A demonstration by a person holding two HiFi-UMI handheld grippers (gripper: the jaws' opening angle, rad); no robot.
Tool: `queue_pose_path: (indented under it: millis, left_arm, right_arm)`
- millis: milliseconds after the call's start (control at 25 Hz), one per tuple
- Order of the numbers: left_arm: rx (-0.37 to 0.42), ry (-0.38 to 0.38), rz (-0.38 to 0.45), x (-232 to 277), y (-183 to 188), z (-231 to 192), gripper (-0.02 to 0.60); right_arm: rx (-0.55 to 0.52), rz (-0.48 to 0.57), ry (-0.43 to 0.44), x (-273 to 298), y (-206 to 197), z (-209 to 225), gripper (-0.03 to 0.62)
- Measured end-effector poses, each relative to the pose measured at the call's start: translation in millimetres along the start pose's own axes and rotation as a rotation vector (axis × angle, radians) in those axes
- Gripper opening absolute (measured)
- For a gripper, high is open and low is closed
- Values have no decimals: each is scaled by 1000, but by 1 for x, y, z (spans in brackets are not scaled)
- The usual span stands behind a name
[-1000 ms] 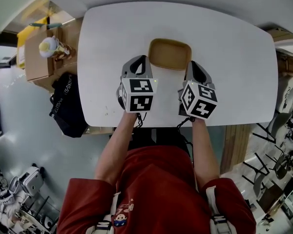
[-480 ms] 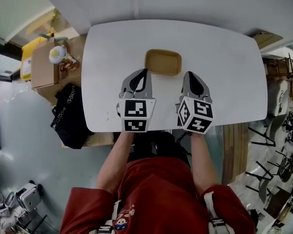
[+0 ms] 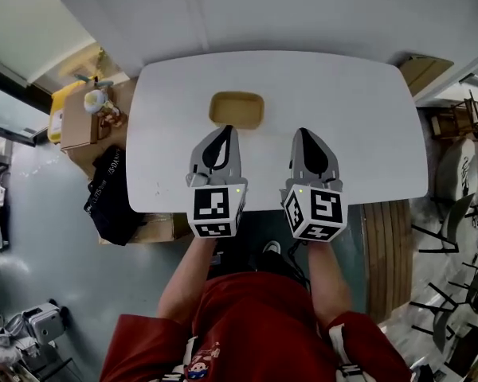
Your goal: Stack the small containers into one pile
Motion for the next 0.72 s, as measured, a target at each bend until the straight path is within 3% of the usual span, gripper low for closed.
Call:
queue_pose_path:
  millis: [320, 600, 720]
  left_arm:
    - [68, 18, 111, -46, 37, 93, 2]
    - [100, 48, 232, -91, 76, 102, 2]
    - [67, 34, 292, -106, 87, 92, 2]
  right_arm:
    - [-34, 117, 77, -79, 47, 38, 0]
    - [-50, 210, 107, -113, 76, 24, 0]
    - [-41, 232, 124, -120, 86, 8, 0]
Point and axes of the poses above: the fingertips, and each gripper's own axes: x forward along the fingers, z to its right, y out of its top, the point moved 9 cm from there along -x, backward along the fingers, and after that the axes turned 12 degrees about z, right-handed, at the moved point
